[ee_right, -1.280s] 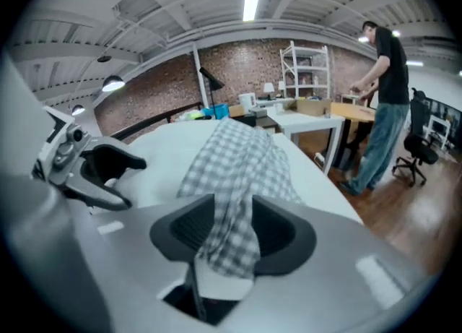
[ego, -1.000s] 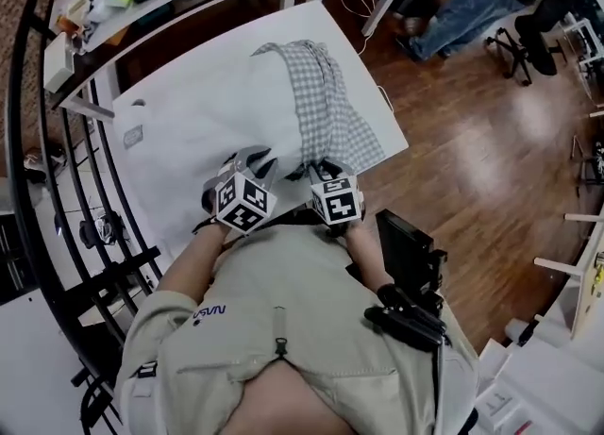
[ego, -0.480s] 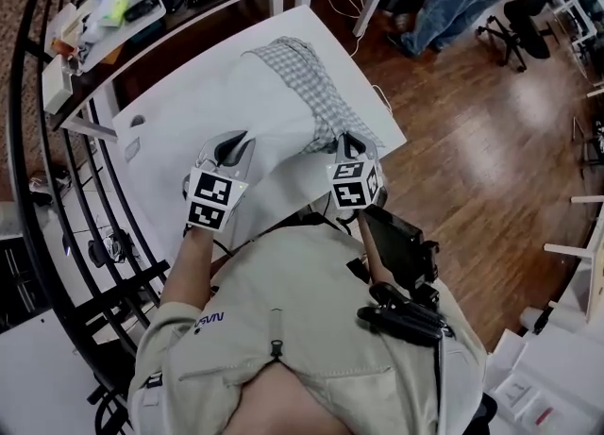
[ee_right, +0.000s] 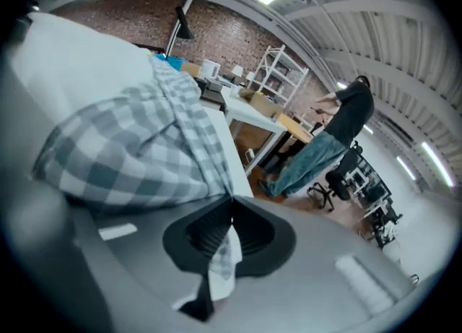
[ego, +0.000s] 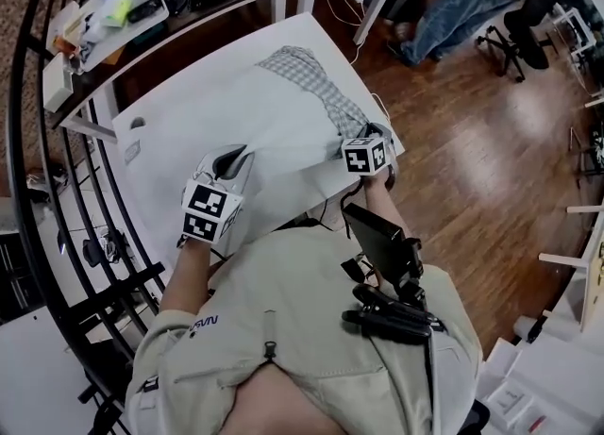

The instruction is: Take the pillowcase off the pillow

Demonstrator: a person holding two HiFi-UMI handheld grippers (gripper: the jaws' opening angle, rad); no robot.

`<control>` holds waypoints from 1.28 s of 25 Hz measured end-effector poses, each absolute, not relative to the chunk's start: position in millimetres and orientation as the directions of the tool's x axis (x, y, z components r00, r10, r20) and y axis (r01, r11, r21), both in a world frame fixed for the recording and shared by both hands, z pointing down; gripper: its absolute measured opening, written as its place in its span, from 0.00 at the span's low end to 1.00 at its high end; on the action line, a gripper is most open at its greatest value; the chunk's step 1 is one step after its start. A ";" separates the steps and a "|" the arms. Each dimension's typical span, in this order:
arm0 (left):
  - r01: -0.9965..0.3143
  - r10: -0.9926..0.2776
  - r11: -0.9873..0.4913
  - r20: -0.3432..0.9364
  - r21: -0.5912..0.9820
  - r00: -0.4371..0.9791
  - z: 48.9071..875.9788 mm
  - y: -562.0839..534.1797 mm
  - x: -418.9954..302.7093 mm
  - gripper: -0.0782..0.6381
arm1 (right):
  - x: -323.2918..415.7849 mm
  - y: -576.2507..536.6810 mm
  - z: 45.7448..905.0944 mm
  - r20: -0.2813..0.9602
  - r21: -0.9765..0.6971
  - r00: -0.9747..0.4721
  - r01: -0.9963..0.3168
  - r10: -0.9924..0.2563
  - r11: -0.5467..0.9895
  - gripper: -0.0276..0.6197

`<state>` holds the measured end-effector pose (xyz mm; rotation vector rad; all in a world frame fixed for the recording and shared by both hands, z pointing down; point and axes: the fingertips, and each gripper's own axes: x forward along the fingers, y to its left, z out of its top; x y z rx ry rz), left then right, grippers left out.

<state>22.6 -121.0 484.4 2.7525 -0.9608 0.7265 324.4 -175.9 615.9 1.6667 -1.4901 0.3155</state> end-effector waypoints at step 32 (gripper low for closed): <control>-0.634 -0.498 -0.770 0.681 -0.063 0.537 581.0 -210.0 57.0 0.24 | 155.1 -362.2 555.0 0.635 0.019 -0.429 -0.822 -0.642 0.569 0.39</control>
